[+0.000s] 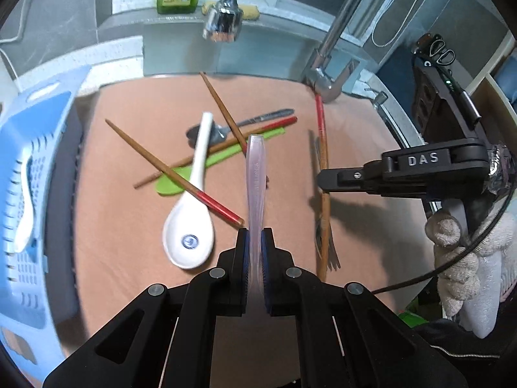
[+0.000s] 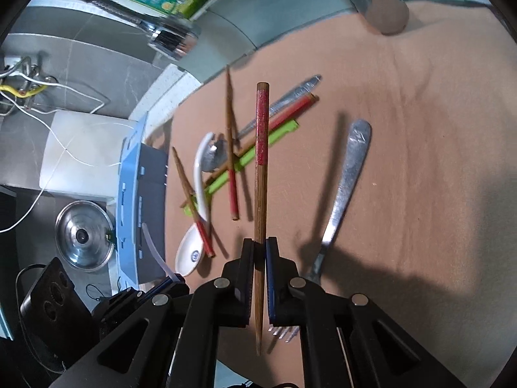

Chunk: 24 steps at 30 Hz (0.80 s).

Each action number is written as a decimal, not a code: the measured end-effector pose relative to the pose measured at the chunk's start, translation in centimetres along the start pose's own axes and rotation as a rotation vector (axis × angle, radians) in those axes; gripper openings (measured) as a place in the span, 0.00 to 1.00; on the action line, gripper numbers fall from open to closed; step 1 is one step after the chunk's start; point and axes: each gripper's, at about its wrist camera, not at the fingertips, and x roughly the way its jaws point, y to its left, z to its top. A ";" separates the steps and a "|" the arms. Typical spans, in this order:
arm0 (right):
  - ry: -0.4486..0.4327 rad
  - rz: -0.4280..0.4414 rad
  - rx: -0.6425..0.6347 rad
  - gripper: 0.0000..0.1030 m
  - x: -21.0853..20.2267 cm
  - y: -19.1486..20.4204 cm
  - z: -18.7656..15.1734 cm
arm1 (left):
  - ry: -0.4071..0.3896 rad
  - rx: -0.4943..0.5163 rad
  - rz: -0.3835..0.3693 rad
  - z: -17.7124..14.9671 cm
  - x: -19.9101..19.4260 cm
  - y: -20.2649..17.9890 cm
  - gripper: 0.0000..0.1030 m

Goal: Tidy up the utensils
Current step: 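Lift the clear spoon with the left tool while the right tool lifts the red-tipped chopstick, then carry the clear spoon and chopstick over the blue basket with both tools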

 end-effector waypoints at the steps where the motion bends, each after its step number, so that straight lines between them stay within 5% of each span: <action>1: -0.009 0.001 -0.015 0.06 -0.3 0.4 0.0 | -0.005 0.002 -0.003 0.2 -0.3 0.1 0.06; 15: -0.084 0.059 -0.186 0.06 -1.3 9.9 0.9 | -0.119 -0.012 0.026 2.2 -5.6 3.9 0.06; 24: -0.062 0.133 -0.283 0.06 2.3 17.7 2.3 | -0.192 -0.065 0.120 2.0 -11.3 10.5 0.06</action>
